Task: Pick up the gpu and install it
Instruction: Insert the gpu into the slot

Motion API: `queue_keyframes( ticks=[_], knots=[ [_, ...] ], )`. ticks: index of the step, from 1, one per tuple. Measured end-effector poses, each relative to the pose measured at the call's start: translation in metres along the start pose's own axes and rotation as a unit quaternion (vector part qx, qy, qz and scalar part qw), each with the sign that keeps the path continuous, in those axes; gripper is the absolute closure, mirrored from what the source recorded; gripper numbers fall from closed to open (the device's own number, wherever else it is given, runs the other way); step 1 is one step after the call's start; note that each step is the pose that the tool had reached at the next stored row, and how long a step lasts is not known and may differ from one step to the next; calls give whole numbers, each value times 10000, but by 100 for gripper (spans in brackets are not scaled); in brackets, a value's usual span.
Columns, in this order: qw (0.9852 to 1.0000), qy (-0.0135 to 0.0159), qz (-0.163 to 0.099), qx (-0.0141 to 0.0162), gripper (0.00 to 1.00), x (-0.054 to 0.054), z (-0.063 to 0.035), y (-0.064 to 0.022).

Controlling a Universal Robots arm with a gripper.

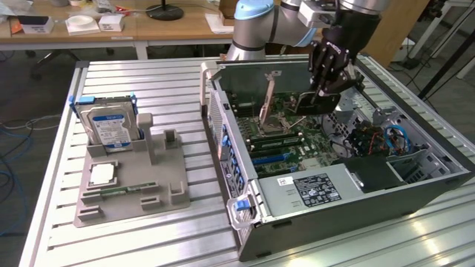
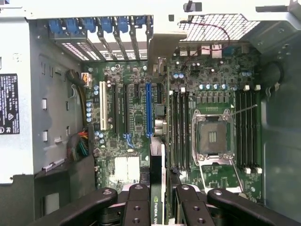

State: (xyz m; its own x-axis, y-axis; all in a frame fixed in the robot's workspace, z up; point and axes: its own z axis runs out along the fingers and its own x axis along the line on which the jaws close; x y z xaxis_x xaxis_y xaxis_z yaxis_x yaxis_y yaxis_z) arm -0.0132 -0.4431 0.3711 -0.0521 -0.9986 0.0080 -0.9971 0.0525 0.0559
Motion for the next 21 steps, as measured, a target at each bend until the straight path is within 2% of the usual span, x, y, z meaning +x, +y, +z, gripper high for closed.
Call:
queue_keyframes(
  ticks=[7,12,21],
  knots=[
    [10000,1,1,4,74,26,131,65],
    [10000,-1,1,9,74,103,221,87],
    [10000,0,1,12,74,180,389,160]
  ],
)
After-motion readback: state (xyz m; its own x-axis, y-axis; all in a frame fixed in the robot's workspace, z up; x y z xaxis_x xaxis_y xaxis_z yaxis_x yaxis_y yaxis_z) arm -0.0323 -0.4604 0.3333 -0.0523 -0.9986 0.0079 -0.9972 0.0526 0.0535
